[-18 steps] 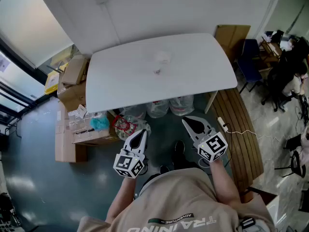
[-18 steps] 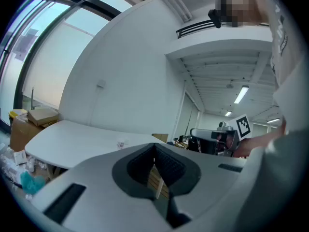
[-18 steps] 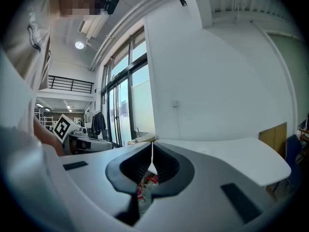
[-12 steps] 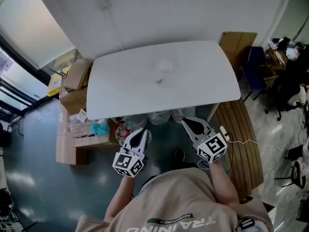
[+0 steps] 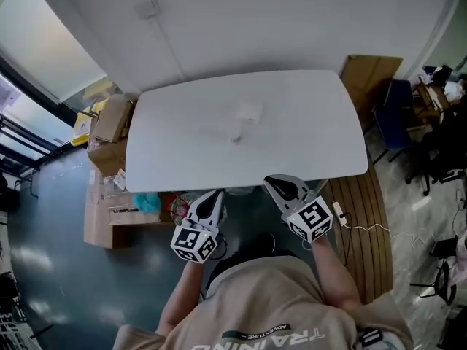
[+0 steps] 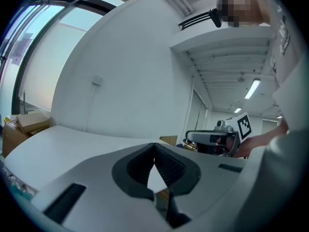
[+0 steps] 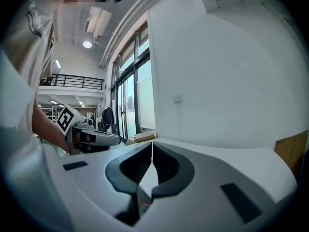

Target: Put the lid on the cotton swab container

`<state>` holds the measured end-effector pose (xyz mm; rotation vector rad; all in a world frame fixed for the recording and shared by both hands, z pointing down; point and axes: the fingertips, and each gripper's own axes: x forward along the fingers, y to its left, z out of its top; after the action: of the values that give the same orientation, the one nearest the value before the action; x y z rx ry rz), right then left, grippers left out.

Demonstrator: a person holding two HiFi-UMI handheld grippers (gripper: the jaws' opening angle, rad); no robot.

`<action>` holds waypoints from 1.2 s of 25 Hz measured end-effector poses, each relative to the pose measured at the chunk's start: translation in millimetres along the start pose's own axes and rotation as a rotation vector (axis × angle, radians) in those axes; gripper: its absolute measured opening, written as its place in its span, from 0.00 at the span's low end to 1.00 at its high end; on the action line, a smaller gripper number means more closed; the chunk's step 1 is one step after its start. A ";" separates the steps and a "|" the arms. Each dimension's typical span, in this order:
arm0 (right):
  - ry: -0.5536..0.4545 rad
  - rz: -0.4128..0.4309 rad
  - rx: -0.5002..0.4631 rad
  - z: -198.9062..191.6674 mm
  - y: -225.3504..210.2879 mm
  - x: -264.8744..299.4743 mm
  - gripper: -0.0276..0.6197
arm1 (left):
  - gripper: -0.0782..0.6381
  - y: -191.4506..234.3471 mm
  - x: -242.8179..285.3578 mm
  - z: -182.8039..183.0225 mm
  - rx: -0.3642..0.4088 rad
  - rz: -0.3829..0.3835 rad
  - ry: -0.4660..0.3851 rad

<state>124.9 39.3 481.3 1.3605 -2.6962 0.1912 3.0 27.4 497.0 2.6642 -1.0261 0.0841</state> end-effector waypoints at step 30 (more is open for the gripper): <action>0.178 -0.110 0.014 -27.0 -83.0 145.3 0.08 | 0.13 132.1 122.0 18.2 0.019 -0.196 0.092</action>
<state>107.3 -120.2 536.1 1.4181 -2.4728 0.3066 5.2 -150.1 530.3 2.7341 -0.7356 0.1742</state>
